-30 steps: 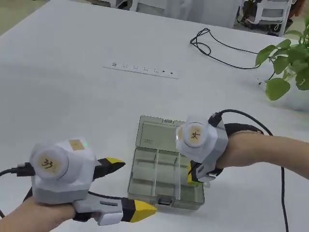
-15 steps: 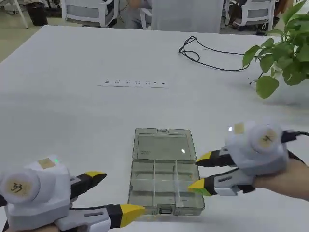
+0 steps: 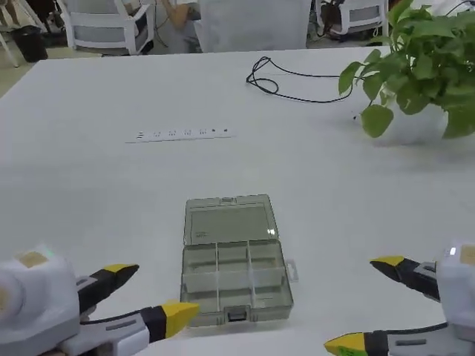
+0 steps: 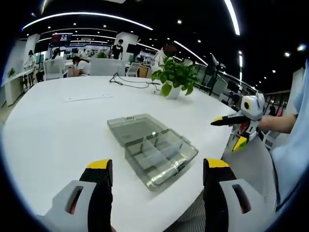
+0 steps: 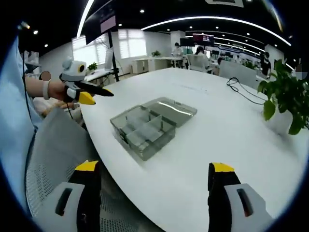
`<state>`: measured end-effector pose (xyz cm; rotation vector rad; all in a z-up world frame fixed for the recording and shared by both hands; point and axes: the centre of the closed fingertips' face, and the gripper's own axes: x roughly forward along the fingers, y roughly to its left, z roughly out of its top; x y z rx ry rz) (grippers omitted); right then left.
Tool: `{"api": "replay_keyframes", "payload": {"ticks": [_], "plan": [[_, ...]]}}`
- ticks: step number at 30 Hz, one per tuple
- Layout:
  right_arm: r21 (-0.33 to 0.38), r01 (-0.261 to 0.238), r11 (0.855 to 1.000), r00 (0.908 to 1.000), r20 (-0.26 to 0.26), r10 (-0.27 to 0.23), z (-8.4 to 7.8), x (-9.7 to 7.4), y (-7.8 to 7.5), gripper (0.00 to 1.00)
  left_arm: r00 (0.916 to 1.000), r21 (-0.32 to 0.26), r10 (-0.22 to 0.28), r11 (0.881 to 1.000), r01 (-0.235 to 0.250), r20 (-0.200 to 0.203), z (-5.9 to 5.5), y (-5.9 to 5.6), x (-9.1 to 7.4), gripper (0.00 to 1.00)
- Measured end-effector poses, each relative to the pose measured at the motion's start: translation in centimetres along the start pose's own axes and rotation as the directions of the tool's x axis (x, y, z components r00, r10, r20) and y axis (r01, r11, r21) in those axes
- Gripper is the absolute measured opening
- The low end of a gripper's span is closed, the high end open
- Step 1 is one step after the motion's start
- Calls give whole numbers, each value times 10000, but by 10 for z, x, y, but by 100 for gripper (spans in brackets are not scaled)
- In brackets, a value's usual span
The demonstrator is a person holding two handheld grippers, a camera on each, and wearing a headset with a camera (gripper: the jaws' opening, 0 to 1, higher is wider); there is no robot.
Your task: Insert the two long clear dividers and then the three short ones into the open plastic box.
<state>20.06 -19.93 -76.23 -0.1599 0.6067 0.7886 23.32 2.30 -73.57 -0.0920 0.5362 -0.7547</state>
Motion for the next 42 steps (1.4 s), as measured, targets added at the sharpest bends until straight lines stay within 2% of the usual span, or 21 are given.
{"api": "replay_keyframes", "payload": {"ticks": [2, 6, 12, 19, 23, 24, 30, 31, 32, 34, 37, 42], "plan": [[138, 212, 9997, 9997, 71, -213, -2, -4, -2, 100, 9998, -18, 73, 10000, -72, 185, 3, 0, -1, 78], [639, 349, 9973, 9990, 258, -366, -3, -10, -3, 100, 9984, -88, 239, 9997, -235, 515, 8, 2, -6, 80], [741, 547, 9957, 9977, 355, -574, -4, -15, -1, 100, 9958, -269, 379, 9990, -358, 828, 7, 4, -18, 87], [596, 328, 9977, 9989, 312, -347, -5, -10, 11, 100, 9943, -423, 538, 9979, -501, 925, -1, 2, -26, 99], [327, 253, 9991, 9992, 289, -262, -5, -10, 14, 100, 9920, -488, 646, 9970, -596, 1080, -1, 0, -29, 100], [330, 225, 9992, 9991, 354, -237, -4, -10, 15, 100, 9901, -542, 618, 9970, -553, 1263, 1, -2, -29, 100], [239, 53, 9997, 9974, 718, -70, -2, -16, 16, 100, 9841, -390, 1099, 9937, -1055, 1394, 2, -5, -30, 100], [152, 18, 9999, 9969, 785, -30, -2, -18, 16, 100, 9802, -267, 1273, 9918, -1247, 1520, 5, -3, -32, 100], [-157, -100, 9998, 9965, 832, 113, -3, -21, 15, 100, 9780, -329, 1352, 9908, -1316, 1587, 6, 0, -33, 100], [-313, -41, 9995, 9971, 753, 65, -8, -26, 12, 100, 9720, -544, 1539, 9877, -1464, 1779, 7, 5, -35, 100], [-109, -37, 9999, 9961, 880, 47, -12, -36, 6, 100, 9678, -570, 1694, 9852, -1615, 1861, 8, 6, -37, 100], [30, -24, 10000, 9966, 827, 21, -14, -37, 5, 100, 9641, -625, 1851, 9824, -1763, 1904, 9, 6, -37, 100]]}}
